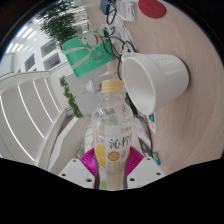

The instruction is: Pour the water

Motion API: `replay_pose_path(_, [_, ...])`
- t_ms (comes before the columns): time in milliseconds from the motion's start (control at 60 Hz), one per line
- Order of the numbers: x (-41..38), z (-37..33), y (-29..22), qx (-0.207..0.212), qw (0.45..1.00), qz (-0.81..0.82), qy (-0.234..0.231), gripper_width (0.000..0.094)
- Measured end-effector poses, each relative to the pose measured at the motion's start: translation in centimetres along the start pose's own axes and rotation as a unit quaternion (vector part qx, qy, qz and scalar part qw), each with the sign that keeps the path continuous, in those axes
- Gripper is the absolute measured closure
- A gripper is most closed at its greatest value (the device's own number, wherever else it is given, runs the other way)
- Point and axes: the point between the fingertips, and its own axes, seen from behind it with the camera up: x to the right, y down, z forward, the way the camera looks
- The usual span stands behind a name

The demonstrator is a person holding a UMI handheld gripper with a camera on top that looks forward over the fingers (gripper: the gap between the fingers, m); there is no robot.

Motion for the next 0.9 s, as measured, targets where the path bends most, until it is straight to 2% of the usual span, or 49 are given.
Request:
replay_pose_path(183, [-2.7,0.1,0.4,-0.026,0.981,0.178,-0.069,0.0624])
replay_pose_path(383, [-3.5,-0.6,-0.2,-0.023,0.972,0.213,-0.102,0.0622])
replay_pose_path(450, [-3.5,-0.3,0.1,-0.031,0.973,0.207,-0.1,0.0623])
replay_pose_path(567, [-4.5,-0.5,1.0,-0.04,0.989,0.114,-0.088,0.0623])
replay_pose_path(700, [-11.0,-2.3,3.6,-0.068,0.983,-0.143,-0.089,0.0622])
replay_pose_path(733, [-12.9,-3.2,3.2,-0.064,0.967,-0.226,-0.094,0.0621])
replay_pose_path(817, [-19.9,-5.4,1.1,-0.001,0.901,-0.421,-0.102,0.062])
replay_pose_path(850, [-22.6,-7.2,-0.9,0.025,0.864,-0.49,-0.118,0.0621])
replay_pose_path(900, [-25.5,-7.6,-3.7,0.085,0.811,-0.572,-0.094,0.0616])
